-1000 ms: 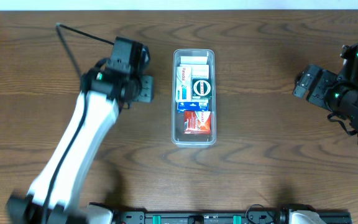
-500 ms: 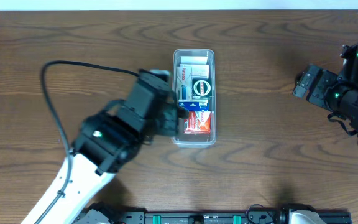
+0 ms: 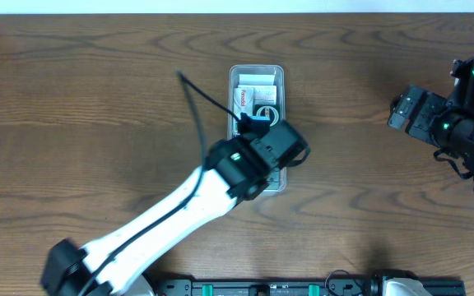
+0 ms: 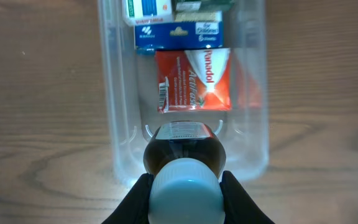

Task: Pack container
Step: 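Lower the dark bottle into the container's near end and release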

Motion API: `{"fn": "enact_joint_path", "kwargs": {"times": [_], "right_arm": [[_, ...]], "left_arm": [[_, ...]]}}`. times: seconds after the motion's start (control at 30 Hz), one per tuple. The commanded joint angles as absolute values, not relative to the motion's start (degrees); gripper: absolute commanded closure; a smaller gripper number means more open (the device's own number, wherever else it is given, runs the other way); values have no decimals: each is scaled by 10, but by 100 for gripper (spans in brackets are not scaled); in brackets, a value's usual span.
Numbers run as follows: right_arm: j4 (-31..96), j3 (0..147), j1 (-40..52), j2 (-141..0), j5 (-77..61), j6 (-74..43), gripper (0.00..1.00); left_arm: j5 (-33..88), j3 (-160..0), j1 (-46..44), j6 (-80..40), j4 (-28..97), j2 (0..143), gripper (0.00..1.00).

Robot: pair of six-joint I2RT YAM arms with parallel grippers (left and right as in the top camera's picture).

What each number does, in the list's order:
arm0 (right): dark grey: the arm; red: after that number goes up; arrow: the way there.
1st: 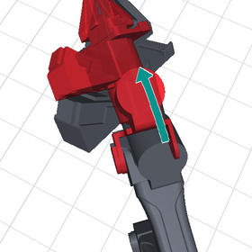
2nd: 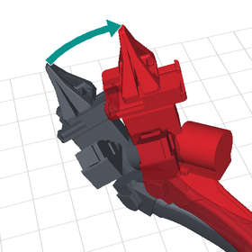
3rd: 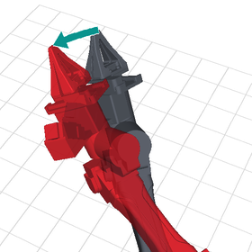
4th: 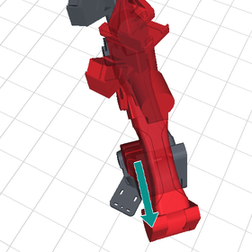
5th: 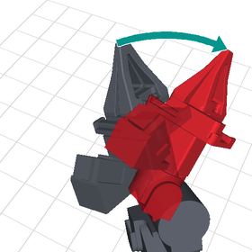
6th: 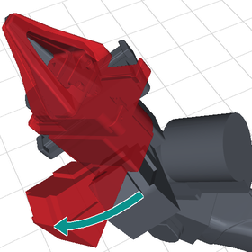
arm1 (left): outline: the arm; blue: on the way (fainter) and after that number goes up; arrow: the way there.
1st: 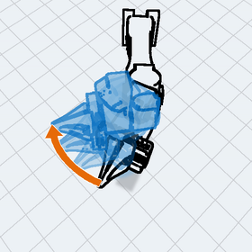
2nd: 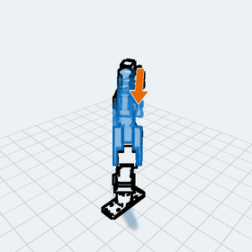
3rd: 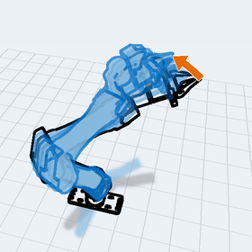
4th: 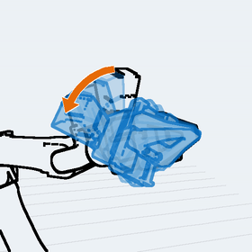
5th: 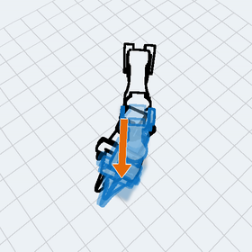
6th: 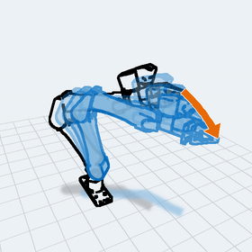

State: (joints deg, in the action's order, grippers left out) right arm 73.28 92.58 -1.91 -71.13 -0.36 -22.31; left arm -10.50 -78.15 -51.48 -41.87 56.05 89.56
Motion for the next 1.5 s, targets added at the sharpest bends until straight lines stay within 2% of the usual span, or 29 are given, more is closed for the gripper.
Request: {"fn": "enact_joint_path", "kwargs": {"times": [0.0,0.63,0.93,1.0,1.07,1.13,1.27,1.47], "right_arm": [[733,930,-26,-709,2,-216,1],[733,930,-26,-709,2,-216,1],[733,930,-26,-709,2,-216,1],[733,930,-26,-709,2,-216,1],[733,930,-26,-709,2,-216,1],[733,930,-26,-709,2,-216,1],[733,930,-26,-709,2,-216,1],[733,930,-26,-709,2,-216,1]], "left_arm": [[-127,-779,-516,-443,549,930,81],[-86,-769,-517,-464,508,963,78],[-86,-767,-517,-464,506,982,64],[-84,-767,-517,-464,506,989,55],[-84,-767,-517,-464,503,990,39],[-84,-767,-517,-464,494,989,30],[-84,-772,-517,-458,484,975,27],[-86,-801,-513,-383,485,916,26]]}}
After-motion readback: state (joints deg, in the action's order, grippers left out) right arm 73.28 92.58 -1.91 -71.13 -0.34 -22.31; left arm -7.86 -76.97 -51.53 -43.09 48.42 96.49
